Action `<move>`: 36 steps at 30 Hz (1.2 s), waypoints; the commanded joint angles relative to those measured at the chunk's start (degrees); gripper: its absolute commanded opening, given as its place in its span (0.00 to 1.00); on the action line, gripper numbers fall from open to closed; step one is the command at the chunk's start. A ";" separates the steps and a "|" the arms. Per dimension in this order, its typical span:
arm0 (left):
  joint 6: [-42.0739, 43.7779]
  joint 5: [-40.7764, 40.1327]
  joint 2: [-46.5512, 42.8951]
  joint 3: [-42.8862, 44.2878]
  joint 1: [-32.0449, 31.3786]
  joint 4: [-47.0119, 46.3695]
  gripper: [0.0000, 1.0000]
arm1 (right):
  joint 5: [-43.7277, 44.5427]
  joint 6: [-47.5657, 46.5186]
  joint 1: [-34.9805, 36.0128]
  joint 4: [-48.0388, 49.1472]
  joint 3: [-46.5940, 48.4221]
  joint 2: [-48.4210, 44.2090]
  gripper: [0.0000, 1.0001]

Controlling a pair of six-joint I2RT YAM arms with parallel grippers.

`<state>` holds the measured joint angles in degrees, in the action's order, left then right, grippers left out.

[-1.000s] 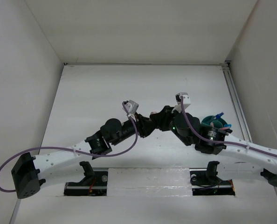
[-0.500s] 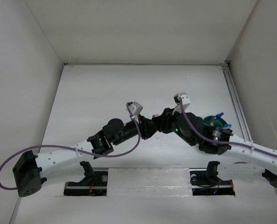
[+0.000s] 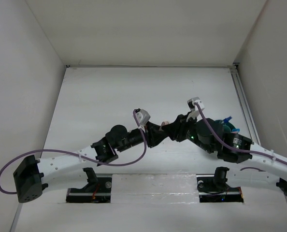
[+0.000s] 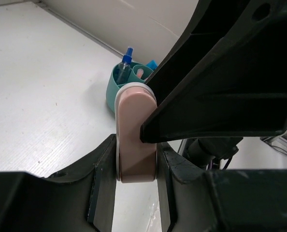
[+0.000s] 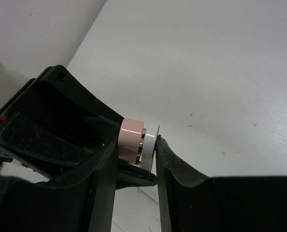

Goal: Sort the stationery into containers
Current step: Place the stapler in the storage box.

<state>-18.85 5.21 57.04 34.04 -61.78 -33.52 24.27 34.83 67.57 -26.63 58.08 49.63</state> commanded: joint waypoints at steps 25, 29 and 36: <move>10.33 -5.30 6.76 -2.14 3.51 -13.41 0.00 | 5.78 0.76 1.69 -18.88 4.22 -12.09 0.61; 13.48 0.57 10.37 -0.73 3.51 -16.56 0.00 | 8.69 0.77 1.69 -22.84 6.16 -14.38 0.63; 18.15 26.49 22.40 5.84 3.51 -23.52 0.00 | 12.20 2.52 1.69 -29.35 10.55 -18.86 0.63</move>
<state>-3.84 17.67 76.23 34.04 -58.11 -48.90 33.21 36.29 68.82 -52.40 65.43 32.42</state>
